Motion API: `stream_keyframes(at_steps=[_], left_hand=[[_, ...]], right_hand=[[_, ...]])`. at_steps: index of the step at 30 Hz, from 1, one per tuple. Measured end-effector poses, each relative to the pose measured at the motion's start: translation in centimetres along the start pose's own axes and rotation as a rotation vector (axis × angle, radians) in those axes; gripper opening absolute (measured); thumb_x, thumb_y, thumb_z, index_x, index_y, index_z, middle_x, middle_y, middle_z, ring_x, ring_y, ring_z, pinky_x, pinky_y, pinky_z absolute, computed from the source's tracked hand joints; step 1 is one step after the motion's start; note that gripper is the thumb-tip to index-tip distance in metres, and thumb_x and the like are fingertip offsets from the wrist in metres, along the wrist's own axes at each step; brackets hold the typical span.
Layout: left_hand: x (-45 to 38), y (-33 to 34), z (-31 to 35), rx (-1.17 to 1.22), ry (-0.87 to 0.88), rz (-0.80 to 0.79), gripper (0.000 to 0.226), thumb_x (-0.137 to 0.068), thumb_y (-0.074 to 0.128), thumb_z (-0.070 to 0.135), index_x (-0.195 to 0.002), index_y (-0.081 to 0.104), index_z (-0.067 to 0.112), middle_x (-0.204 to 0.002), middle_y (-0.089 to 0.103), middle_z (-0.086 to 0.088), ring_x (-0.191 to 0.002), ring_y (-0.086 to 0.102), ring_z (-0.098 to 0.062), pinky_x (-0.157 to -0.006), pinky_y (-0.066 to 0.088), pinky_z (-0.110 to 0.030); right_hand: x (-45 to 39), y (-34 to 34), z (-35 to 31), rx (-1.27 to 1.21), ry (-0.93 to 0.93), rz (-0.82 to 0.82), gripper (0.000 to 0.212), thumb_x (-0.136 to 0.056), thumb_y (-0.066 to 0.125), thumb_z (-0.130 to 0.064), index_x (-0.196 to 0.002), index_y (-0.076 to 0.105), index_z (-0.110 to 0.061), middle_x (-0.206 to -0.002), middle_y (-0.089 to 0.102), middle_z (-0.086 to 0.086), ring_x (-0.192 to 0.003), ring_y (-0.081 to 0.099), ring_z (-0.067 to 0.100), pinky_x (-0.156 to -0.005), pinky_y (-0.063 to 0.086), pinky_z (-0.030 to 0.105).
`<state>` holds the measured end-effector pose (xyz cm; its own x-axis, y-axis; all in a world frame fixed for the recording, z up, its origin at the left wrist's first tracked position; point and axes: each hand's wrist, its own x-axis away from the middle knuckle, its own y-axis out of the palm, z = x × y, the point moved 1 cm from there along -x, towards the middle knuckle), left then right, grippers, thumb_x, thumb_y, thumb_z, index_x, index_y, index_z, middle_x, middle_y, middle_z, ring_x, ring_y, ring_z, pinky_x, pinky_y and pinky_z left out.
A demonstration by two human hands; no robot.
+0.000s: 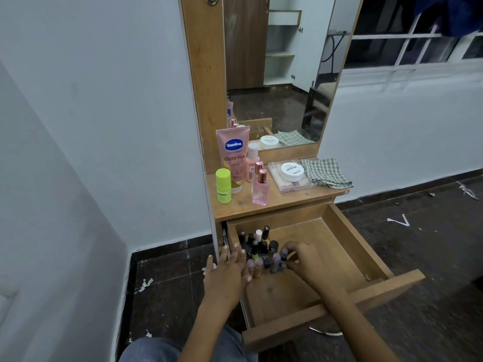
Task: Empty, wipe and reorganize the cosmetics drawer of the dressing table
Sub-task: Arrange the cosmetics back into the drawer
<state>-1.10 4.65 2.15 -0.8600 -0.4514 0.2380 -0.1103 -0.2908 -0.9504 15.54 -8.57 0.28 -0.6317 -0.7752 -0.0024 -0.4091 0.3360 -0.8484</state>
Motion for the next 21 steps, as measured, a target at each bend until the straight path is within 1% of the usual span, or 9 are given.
stream_keyframes(at_steps=[5,7,9,12,13,15,17,19,21], left_hand=[[0.1,0.0,0.1,-0.002,0.002,0.015,0.062,-0.101,0.036,0.036,-0.152,0.004,0.021,-0.16,-0.007,0.003,-0.146,-0.011,-0.02,-0.116,-0.003,-0.048],[0.1,0.1,0.0,0.001,0.003,0.015,0.062,-0.101,0.036,0.036,-0.152,0.004,0.021,-0.16,-0.007,0.003,-0.146,-0.011,-0.02,-0.116,-0.003,-0.048],[0.1,0.1,0.0,-0.005,0.003,0.016,0.062,-0.101,0.036,0.036,-0.152,0.004,0.021,-0.16,-0.007,0.003,-0.146,-0.011,-0.02,-0.115,-0.003,-0.047],[0.1,0.1,0.1,-0.012,0.004,0.019,0.061,-0.101,0.035,0.036,-0.152,0.005,0.021,-0.16,-0.007,0.003,-0.146,-0.01,-0.02,-0.116,-0.003,-0.048],[0.1,0.1,0.0,-0.009,0.004,0.021,0.061,-0.101,0.036,0.036,-0.152,0.006,0.021,-0.16,-0.007,0.003,-0.146,-0.01,-0.02,-0.115,-0.003,-0.048],[0.1,0.1,0.0,-0.004,0.004,0.029,0.061,-0.101,0.036,0.036,-0.152,0.007,0.021,-0.16,-0.005,0.003,-0.146,-0.009,-0.02,-0.115,-0.003,-0.048],[0.1,0.1,0.1,-0.004,0.005,0.04,0.06,-0.101,0.037,0.036,-0.152,0.009,0.021,-0.16,-0.003,0.003,-0.146,-0.007,-0.02,-0.116,-0.002,-0.048],[0.2,0.2,0.1,-0.002,0.006,0.048,0.06,-0.101,0.037,0.036,-0.152,0.009,0.021,-0.16,-0.002,0.002,-0.146,-0.006,-0.02,-0.116,-0.001,-0.048],[0.2,0.2,0.0,0.0,0.005,0.058,0.06,-0.101,0.037,0.036,-0.152,0.01,0.021,-0.16,-0.001,0.002,-0.146,-0.005,-0.02,-0.116,-0.001,-0.048]], right_hand=[[0.0,0.3,0.6,0.001,-0.009,0.027,0.02,-0.075,0.073,-0.013,-0.077,0.06,-0.028,-0.08,0.068,-0.003,-0.073,0.065,0.01,-0.071,0.053,0.031],[-0.1,0.3,0.7,-0.017,0.004,0.024,0.021,-0.074,0.074,-0.011,-0.077,0.059,-0.027,-0.08,0.069,-0.002,-0.074,0.065,0.011,-0.072,0.053,0.032],[0.0,0.4,0.8,0.004,0.018,0.008,0.019,-0.075,0.072,-0.009,-0.082,0.063,-0.023,-0.083,0.069,-0.003,-0.076,0.065,0.011,-0.073,0.052,0.027],[0.1,0.6,0.9,0.028,0.039,-0.013,0.024,-0.078,0.065,0.0,-0.092,0.064,-0.019,-0.088,0.065,-0.007,-0.08,0.061,0.007,-0.068,0.046,0.012],[0.0,0.6,1.0,-0.005,0.049,-0.013,0.029,-0.078,0.061,0.005,-0.093,0.064,-0.019,-0.089,0.062,-0.008,-0.081,0.06,0.007,-0.069,0.048,0.013],[-0.3,0.8,1.4,-0.079,0.083,-0.013,0.036,-0.077,0.057,0.012,-0.097,0.064,-0.017,-0.097,0.062,-0.005,-0.086,0.062,0.013,-0.077,0.055,0.025],[-0.5,0.9,1.7,-0.11,0.145,-0.011,0.034,-0.081,0.055,0.01,-0.104,0.065,-0.012,-0.104,0.062,0.0,-0.091,0.062,0.018,-0.084,0.054,0.034],[-0.2,0.8,1.6,-0.101,0.167,0.141,0.028,-0.085,0.056,0.004,-0.106,0.066,-0.011,-0.105,0.066,0.002,-0.09,0.062,0.016,-0.083,0.052,0.028],[0.4,0.4,0.6,-0.099,0.124,0.363,0.025,-0.086,0.058,-0.001,-0.105,0.067,-0.013,-0.101,0.068,0.002,-0.086,0.062,0.012,-0.078,0.052,0.027]])
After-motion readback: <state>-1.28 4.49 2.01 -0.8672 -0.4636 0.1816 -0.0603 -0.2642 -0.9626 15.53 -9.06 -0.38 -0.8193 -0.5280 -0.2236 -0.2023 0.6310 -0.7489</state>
